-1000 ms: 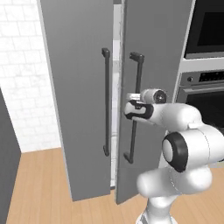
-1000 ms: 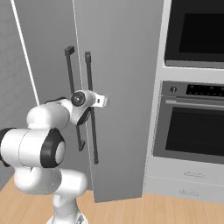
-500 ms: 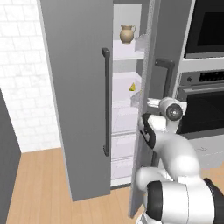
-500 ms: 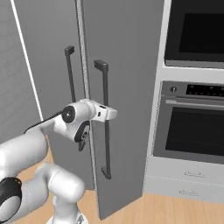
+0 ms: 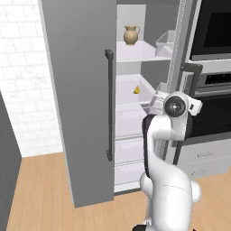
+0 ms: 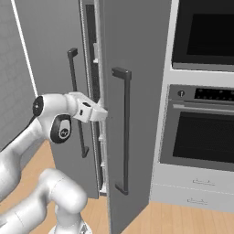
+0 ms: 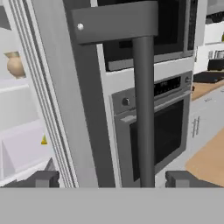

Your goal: Grab a lemon wedge from the fridge and one ice cube from the ice bowl, and put them in the glass of lemonade.

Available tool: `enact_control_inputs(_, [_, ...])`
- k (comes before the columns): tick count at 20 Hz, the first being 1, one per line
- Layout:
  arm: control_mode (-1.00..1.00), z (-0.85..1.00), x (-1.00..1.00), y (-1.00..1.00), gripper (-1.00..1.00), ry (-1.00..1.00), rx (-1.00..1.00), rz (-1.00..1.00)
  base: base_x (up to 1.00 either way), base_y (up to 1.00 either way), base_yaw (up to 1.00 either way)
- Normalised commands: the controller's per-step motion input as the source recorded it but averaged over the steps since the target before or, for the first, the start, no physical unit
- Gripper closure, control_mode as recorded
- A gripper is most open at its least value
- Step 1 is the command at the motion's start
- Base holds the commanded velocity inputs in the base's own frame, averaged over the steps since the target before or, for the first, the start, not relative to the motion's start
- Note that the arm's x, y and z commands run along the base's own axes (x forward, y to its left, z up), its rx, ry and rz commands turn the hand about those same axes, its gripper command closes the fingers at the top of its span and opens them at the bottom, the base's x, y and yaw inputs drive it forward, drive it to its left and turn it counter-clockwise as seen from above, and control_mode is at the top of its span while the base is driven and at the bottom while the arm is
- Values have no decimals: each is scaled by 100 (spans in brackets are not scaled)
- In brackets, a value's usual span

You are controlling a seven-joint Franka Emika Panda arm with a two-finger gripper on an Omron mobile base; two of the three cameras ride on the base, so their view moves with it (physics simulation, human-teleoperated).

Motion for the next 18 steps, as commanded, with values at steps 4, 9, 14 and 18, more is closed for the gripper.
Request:
enact_control_inputs(4, [-100,14,0,100,-100,5,4,-21,0,0,0])
enact_control_inputs(9, [-100,5,40,55,-100,4,0,-22,0,0,0])
enact_control_inputs(14, [-100,0,84,-28,-100,1,0,-16,0,0,0])
enact_control_inputs(18, [-100,0,90,-44,-100,10,0,-20,0,0,0])
